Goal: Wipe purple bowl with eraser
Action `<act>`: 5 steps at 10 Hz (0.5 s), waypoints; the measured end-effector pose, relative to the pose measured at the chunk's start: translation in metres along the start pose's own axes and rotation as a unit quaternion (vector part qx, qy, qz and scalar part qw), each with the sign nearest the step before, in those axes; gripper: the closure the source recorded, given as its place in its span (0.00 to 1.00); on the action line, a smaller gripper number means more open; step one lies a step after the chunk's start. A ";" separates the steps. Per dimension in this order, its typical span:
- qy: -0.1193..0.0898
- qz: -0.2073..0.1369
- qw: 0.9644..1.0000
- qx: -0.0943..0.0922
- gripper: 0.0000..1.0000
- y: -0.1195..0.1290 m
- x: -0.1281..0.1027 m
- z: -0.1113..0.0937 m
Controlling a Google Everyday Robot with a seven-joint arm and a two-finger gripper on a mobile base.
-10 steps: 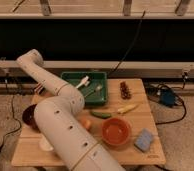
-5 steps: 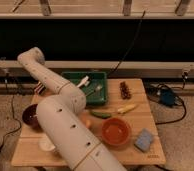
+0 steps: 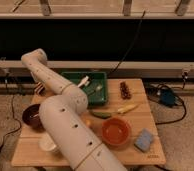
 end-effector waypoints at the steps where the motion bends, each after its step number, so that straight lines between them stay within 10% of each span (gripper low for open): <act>1: -0.004 -0.002 1.000 0.000 0.35 0.000 -0.001 0.005; 5: -0.005 -0.002 1.000 0.000 0.35 0.000 -0.001 0.007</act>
